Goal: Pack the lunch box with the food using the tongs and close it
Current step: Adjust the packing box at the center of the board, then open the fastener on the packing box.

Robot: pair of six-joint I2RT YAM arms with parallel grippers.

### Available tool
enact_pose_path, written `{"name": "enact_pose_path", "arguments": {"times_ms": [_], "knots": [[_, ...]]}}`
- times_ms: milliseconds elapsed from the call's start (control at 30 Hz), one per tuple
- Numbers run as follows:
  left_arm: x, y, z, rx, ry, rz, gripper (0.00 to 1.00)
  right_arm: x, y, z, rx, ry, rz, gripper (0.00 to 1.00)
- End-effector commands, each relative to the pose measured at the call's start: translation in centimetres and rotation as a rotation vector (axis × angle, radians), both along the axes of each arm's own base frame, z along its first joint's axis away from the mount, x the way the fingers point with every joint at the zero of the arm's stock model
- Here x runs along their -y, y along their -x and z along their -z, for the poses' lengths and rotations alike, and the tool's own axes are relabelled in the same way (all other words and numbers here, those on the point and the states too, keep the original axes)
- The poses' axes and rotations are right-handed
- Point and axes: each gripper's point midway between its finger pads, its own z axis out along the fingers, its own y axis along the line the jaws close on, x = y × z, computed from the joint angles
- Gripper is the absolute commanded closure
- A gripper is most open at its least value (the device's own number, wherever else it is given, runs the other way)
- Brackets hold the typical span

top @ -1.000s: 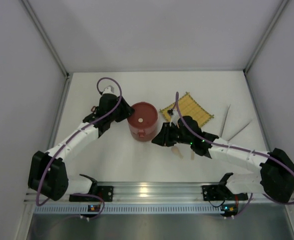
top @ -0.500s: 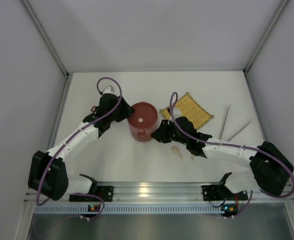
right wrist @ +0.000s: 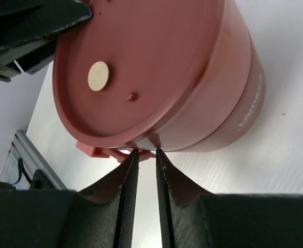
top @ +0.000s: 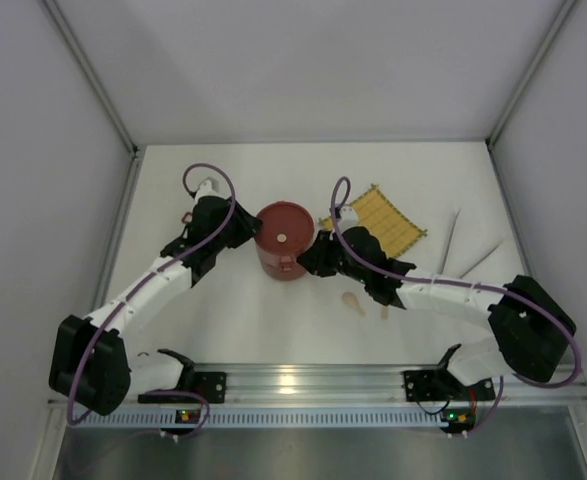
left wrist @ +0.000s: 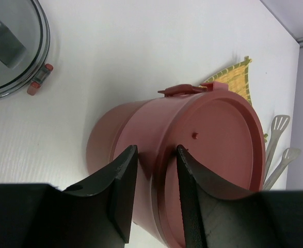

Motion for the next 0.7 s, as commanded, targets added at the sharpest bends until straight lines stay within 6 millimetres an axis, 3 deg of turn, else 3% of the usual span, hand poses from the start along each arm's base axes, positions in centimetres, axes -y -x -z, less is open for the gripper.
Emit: {"name": "enact_pose_path", "arguments": {"times_ms": [0,267,667], "knots": [[-1.8,4.1,5.9,-0.208,-0.113,0.012,0.60,-1.4,-2.3,-4.5,0.120,-0.063,0.025,0.80],[-1.6,4.2,6.0,-0.216,-0.118,0.017,0.60,-2.0,-3.0,-4.5,0.117,-0.054,-0.002,0.80],[-1.3,4.0,6.1,-0.218,-0.119,0.015,0.60,-2.2,-1.2,-1.5,0.036,-0.044,-0.070,0.80]]}}
